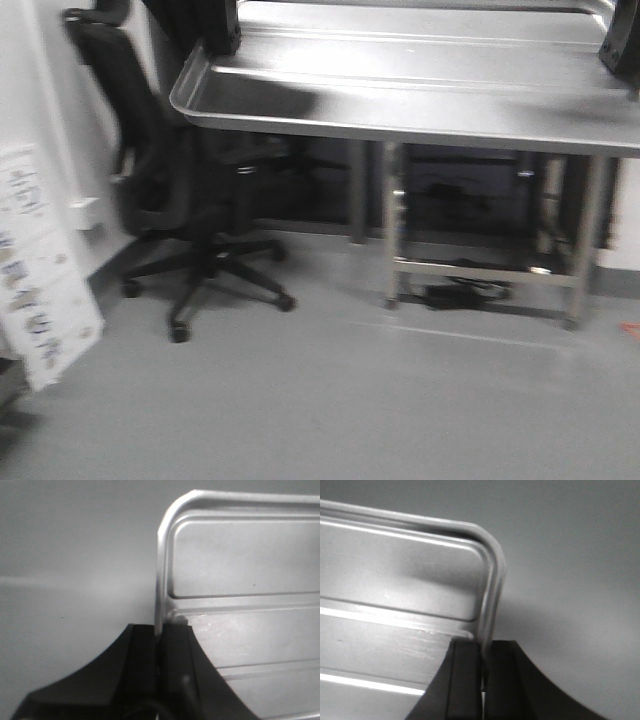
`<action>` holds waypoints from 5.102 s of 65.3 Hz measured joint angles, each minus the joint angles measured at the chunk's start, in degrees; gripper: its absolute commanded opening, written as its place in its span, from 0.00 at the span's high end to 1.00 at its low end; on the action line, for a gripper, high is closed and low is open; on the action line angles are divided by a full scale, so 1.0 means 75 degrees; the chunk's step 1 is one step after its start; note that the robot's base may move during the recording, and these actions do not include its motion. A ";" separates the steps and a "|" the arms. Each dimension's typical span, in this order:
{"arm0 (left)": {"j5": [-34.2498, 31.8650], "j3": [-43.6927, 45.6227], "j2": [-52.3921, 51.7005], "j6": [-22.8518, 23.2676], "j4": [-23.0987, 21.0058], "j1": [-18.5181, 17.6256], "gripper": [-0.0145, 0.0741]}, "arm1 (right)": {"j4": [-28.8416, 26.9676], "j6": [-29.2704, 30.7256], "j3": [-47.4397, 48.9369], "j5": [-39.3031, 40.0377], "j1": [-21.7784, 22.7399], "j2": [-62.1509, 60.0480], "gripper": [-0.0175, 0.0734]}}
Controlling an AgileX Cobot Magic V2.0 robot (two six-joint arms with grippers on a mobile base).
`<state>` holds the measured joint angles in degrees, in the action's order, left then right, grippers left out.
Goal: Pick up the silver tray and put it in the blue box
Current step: 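Keep holding the tray while the base drives to the blue bin, then lower the held tray into the blue bin with both grippers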
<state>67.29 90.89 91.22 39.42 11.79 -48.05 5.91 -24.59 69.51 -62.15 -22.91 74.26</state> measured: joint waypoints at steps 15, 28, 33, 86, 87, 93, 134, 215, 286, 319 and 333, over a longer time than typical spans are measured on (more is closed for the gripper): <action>0.0000 0.0000 0.0000 0.0000 0.0000 0.0000 0.95 | 0.0000 0.0000 0.0000 0.0000 0.0000 0.0000 0.74; 0.0000 0.0000 0.0000 0.0000 0.0000 0.0000 0.95 | 0.0000 0.0000 0.0000 0.0000 0.0000 0.0000 0.74; 0.0000 0.0000 0.0000 0.0000 0.0000 0.0000 0.95 | 0.0000 0.0000 0.0000 0.0000 0.0000 0.0000 0.74; 0.0000 0.0000 0.0000 0.0000 0.0000 0.0000 0.95 | 0.0000 0.0000 0.0000 0.0000 0.0000 0.0000 0.74; 0.0000 0.0000 0.0000 0.0000 0.0000 0.0000 0.95 | 0.0000 0.0000 0.0000 0.0000 0.0000 0.0000 0.74; 0.0000 0.0000 0.0000 0.0000 0.0000 0.0000 0.95 | 0.0000 0.0000 0.0000 0.0000 0.0000 0.0000 0.74; 0.0000 0.0000 0.0000 0.0000 0.0000 0.0000 0.95 | 0.0000 0.0000 0.0000 0.0000 0.0000 0.0000 0.74; 0.0014 0.0012 0.0000 0.0028 -0.0063 0.0000 0.95 | 0.0000 -0.0004 0.0018 -0.0077 0.0000 0.0000 0.74; -0.0051 0.0012 0.0000 0.0028 -0.0037 0.0000 0.95 | 0.0000 -0.0019 0.0018 -0.0077 0.0000 0.0000 0.74; -0.0390 0.0246 0.0000 0.0034 0.0039 0.0027 0.95 | 0.0267 0.0181 0.0696 -0.0217 0.0000 -0.0005 0.74; -0.0480 0.0908 0.0000 0.0034 0.0774 0.0186 0.95 | 0.0324 0.0269 0.1875 -0.0279 0.0000 0.0245 0.74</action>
<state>63.69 97.70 91.22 39.67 17.59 -46.66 8.34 -22.57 83.57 -64.24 -22.91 76.09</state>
